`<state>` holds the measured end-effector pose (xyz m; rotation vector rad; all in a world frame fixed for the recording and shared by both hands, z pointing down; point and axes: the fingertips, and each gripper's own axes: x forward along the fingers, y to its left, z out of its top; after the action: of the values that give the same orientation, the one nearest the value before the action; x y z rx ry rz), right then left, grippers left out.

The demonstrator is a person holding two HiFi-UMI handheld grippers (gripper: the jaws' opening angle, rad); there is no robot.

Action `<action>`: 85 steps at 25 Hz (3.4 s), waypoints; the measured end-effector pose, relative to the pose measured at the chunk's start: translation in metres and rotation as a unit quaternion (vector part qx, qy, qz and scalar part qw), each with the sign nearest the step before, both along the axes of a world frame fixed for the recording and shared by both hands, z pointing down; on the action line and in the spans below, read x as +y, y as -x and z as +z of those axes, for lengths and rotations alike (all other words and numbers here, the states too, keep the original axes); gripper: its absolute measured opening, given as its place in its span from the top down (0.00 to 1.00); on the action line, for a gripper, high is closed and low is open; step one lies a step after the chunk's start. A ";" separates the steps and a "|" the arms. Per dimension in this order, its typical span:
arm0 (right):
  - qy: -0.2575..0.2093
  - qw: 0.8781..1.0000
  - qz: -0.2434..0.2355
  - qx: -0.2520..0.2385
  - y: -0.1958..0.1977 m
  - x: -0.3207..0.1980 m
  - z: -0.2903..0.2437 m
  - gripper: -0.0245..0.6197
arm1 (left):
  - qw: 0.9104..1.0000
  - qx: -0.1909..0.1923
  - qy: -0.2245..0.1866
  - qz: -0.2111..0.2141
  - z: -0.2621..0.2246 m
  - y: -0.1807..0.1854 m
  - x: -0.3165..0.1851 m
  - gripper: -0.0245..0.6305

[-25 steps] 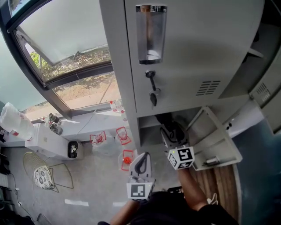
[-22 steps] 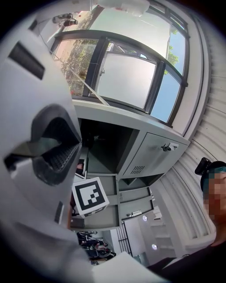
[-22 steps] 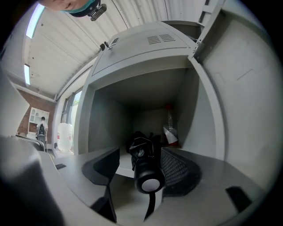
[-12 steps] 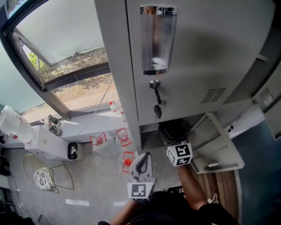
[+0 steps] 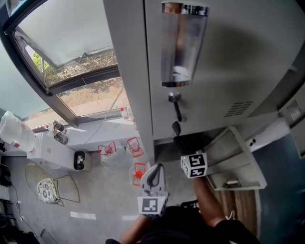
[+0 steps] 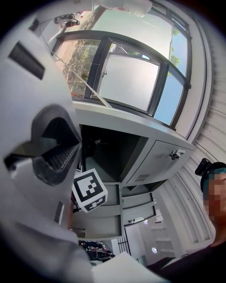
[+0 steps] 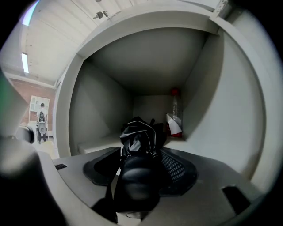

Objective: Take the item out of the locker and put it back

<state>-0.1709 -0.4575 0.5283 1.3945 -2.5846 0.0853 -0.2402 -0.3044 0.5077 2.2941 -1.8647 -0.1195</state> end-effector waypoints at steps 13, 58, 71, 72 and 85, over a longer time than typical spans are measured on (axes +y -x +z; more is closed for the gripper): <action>0.018 1.000 -0.014 -0.004 -0.005 0.000 0.009 0.67 | 1.000 0.004 0.004 0.004 0.006 -0.007 0.009 0.97; 0.016 0.997 -0.063 -0.047 -0.091 0.144 0.011 0.69 | 0.999 -0.015 0.000 -0.035 0.004 -0.074 0.089 0.97; 0.030 0.994 -0.088 -0.051 -0.136 0.223 0.020 0.69 | 0.998 -0.036 0.004 -0.057 0.008 -0.114 0.150 0.97; 0.032 0.994 -0.090 -0.052 -0.140 0.229 0.021 0.69 | 0.998 -0.037 0.005 -0.056 0.009 -0.117 0.155 0.97; 0.022 0.996 -0.057 -0.062 -0.174 0.303 0.014 0.69 | 0.999 -0.042 -0.012 -0.003 0.004 -0.137 0.184 0.97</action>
<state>0.0035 -0.1549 0.5426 1.2599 -2.7397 0.2178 -0.1034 -0.1200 0.5115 2.3435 -1.9194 -0.0479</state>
